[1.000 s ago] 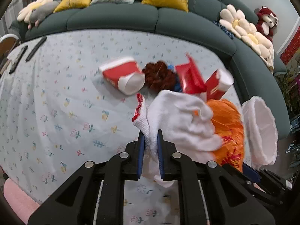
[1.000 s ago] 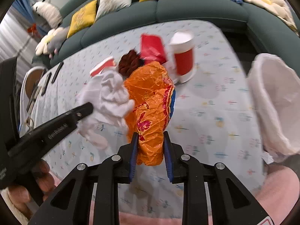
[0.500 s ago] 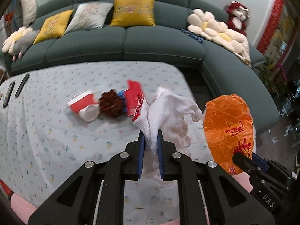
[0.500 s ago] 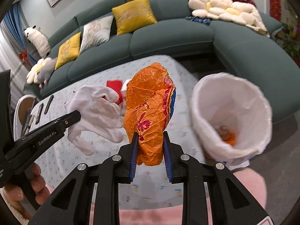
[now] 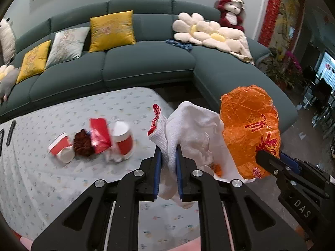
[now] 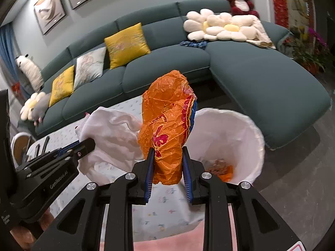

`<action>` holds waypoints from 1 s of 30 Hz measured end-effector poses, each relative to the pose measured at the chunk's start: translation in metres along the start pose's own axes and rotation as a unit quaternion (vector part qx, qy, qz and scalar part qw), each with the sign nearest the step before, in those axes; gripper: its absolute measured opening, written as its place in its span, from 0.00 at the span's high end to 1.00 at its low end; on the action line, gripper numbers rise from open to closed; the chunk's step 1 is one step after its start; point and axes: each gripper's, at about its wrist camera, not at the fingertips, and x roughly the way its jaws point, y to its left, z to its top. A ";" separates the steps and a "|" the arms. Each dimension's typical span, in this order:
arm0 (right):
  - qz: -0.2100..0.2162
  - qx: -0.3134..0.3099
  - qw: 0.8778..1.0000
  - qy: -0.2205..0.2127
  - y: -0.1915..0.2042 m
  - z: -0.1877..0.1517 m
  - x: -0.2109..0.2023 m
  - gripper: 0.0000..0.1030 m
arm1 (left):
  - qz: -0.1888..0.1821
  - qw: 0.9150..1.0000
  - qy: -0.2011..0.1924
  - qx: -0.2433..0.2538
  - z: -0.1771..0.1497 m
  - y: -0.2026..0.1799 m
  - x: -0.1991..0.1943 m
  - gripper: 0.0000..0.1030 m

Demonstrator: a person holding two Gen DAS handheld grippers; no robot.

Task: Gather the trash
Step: 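Lift the glove and orange bag and carry both toward the wastebasket, then open the left gripper to drop the glove while right drops the orange bag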

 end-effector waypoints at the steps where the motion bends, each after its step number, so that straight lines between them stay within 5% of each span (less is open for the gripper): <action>1: -0.003 0.004 1.000 -0.003 -0.006 0.002 -0.002 0.77 | -0.004 1.000 0.000 0.003 0.002 -0.006 0.001 0.88; 22: -0.058 0.069 0.996 0.002 -0.103 0.026 0.023 0.77 | -0.067 0.996 0.035 0.057 0.033 -0.097 0.079 0.84; 28: -0.054 0.088 0.995 0.005 -0.116 0.031 0.030 0.77 | -0.060 0.997 0.033 0.032 0.045 -0.099 0.090 0.48; 30: -0.053 0.092 0.994 0.005 -0.117 0.034 0.032 0.76 | -0.060 0.997 0.030 0.028 0.046 -0.097 0.090 0.46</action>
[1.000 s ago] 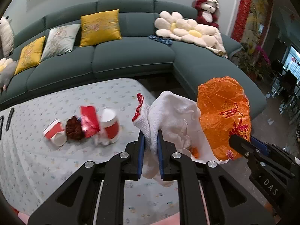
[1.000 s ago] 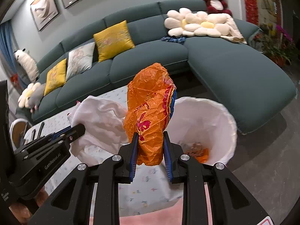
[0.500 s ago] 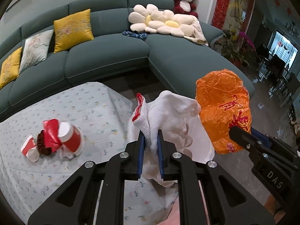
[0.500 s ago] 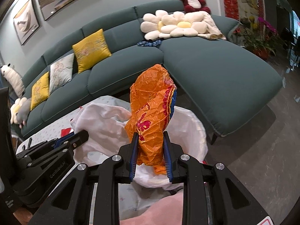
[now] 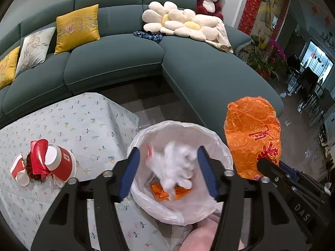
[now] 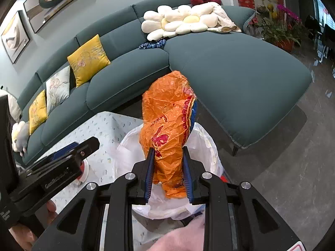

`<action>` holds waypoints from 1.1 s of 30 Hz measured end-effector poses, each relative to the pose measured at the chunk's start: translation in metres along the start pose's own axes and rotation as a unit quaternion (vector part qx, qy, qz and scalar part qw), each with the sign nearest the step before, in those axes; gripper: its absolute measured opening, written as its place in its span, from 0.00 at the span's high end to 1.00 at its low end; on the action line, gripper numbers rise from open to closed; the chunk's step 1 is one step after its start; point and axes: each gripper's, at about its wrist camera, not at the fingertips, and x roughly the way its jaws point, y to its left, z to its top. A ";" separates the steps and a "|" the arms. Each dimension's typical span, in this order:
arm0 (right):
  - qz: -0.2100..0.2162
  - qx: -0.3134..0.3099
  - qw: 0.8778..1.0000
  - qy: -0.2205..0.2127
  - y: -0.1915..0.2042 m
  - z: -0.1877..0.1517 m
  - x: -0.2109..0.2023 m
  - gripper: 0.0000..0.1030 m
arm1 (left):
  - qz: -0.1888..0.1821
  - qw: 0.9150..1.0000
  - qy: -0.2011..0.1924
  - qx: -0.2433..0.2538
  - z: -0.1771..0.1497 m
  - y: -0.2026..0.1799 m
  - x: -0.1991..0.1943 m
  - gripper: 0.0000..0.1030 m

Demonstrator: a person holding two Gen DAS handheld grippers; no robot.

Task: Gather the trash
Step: 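Open the left gripper to drop the glove while right drops the orange bag, then withdraw both open tools from the wastebasket toward the table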

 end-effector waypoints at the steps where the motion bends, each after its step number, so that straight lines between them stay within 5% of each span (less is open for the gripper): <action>1: -0.001 -0.001 1.000 0.000 0.000 0.002 0.001 0.76 | 0.001 1.000 0.000 0.002 0.000 0.000 0.000 0.46; 19: -0.005 -0.028 1.000 0.009 0.019 0.009 0.016 0.72 | 0.030 0.999 -0.006 -0.022 -0.007 0.031 -0.011 0.45; 26: -0.016 -0.037 0.999 0.002 0.030 0.014 0.016 0.53 | 0.037 0.999 -0.003 -0.037 -0.014 0.048 -0.014 0.43; 33: -0.008 -0.043 0.999 0.002 0.048 0.011 0.012 0.51 | 0.046 0.997 -0.006 -0.053 -0.022 0.066 -0.024 0.39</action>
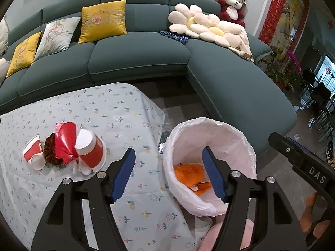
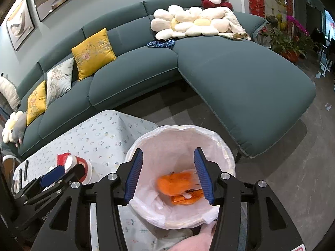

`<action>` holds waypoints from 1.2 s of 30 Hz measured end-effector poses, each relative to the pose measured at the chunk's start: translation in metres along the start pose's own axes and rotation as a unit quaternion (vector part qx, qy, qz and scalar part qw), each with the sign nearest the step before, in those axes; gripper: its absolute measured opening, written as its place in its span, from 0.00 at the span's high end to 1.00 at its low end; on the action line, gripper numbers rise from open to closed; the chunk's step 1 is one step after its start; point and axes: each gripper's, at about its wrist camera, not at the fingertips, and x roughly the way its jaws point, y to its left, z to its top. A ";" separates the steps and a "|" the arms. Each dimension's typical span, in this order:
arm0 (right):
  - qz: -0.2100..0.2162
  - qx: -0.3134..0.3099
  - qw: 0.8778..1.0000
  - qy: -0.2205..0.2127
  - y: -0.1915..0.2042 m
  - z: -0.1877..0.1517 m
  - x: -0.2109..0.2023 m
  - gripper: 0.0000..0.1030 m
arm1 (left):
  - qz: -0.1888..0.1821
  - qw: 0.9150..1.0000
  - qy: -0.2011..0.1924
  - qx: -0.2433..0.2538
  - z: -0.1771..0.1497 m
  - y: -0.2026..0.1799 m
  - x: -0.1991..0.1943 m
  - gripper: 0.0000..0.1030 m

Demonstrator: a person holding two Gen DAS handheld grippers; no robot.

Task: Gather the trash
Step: 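Withdraw both open tools from the wastebasket toward the table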

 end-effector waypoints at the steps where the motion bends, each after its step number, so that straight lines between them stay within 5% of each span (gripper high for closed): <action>1: 0.001 -0.002 1.000 0.000 0.003 -0.001 0.000 0.50 | 0.002 1.000 0.000 -0.002 -0.001 0.003 -0.001 0.39; 21: 0.031 -0.072 0.997 0.013 0.097 -0.032 -0.011 0.38 | 0.054 0.995 -0.008 -0.083 -0.029 0.109 -0.035 0.39; 36: 0.060 -0.136 0.987 0.055 0.180 -0.081 0.006 0.36 | 0.111 0.977 0.007 -0.183 -0.073 0.219 -0.050 0.34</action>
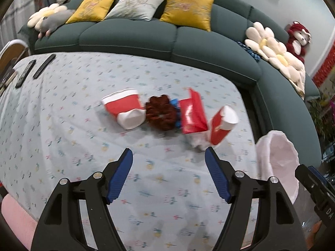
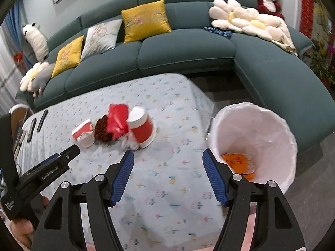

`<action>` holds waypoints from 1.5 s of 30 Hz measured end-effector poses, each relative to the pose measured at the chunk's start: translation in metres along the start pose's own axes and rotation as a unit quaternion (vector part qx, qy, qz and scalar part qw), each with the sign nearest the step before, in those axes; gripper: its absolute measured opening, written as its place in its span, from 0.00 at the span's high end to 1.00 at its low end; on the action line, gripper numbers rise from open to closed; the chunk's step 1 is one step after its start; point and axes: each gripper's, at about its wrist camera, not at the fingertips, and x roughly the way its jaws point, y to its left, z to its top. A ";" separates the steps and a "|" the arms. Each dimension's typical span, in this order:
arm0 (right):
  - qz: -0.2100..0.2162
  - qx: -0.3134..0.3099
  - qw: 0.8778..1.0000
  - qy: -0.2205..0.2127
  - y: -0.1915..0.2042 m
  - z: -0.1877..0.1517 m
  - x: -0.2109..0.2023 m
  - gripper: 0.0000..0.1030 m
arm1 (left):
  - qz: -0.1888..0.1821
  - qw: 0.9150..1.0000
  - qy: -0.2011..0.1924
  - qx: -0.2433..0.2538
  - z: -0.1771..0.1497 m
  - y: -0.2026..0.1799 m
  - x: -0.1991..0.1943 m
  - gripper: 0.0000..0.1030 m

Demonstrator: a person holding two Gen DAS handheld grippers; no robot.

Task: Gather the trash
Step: 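Withdraw both open tools from the wastebasket toward the table, then grasp the red-white paper cup with the left gripper while right grasps the red box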

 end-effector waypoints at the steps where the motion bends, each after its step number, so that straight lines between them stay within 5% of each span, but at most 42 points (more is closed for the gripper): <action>1: 0.002 -0.004 1.000 0.003 0.006 -0.001 0.002 0.36 | 0.002 1.000 0.001 -0.004 0.000 0.006 0.001 0.34; 18: 0.025 -0.052 0.997 0.041 0.095 0.008 0.068 0.31 | 0.023 0.995 0.031 -0.093 0.030 0.100 0.042 0.19; 35: 0.007 -0.067 0.995 0.071 0.143 0.063 0.166 0.31 | 0.006 0.980 0.116 -0.159 0.087 0.123 0.136 0.19; 38: 0.004 -0.057 0.995 0.085 0.139 0.061 0.179 0.32 | -0.005 0.978 0.127 -0.166 0.084 0.123 0.145 0.25; 42: 0.010 -0.049 0.993 0.109 0.134 0.050 0.190 0.56 | -0.017 0.978 0.141 -0.153 0.077 0.116 0.153 0.54; 45: 0.013 -0.045 0.992 0.119 0.134 0.042 0.191 0.70 | -0.019 0.981 0.130 -0.146 0.072 0.112 0.148 0.60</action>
